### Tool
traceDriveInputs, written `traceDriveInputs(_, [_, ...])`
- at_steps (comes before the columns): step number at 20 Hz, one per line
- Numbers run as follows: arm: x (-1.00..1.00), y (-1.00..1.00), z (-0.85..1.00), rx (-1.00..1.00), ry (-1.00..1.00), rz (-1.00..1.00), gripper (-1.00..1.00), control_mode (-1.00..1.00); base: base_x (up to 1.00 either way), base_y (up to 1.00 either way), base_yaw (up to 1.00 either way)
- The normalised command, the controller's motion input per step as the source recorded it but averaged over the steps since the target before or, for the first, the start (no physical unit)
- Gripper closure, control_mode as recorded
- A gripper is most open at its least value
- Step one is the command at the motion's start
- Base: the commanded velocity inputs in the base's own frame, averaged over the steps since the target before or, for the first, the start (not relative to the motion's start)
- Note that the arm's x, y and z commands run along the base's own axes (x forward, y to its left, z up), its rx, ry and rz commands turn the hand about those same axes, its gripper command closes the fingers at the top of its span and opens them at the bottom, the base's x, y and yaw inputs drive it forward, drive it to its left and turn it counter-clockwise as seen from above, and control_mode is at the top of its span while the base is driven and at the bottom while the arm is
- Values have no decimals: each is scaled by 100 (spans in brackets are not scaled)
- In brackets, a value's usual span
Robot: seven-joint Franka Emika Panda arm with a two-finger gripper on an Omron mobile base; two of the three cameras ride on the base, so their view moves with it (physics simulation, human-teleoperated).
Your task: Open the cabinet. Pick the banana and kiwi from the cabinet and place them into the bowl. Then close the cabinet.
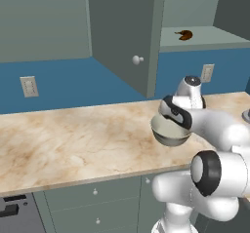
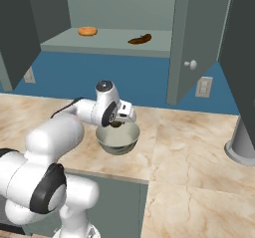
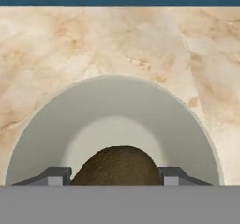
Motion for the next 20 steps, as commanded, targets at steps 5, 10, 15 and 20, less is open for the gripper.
traceDriveInputs(5, [45, 0, -59, 0, 11, 0, 100, -100, 0, 0, 0])
traceDriveInputs(10, [34, 0, -45, 0, 4, 0, 100, -100, 0, 0, 0])
traceDriveInputs(15, [24, -1, -38, 0, 2, 0, 100, -100, 0, 0, 0])
traceDriveInputs(20, [0, -2, -34, -1, 1, 0, -100, -100, 0, 0, 0])
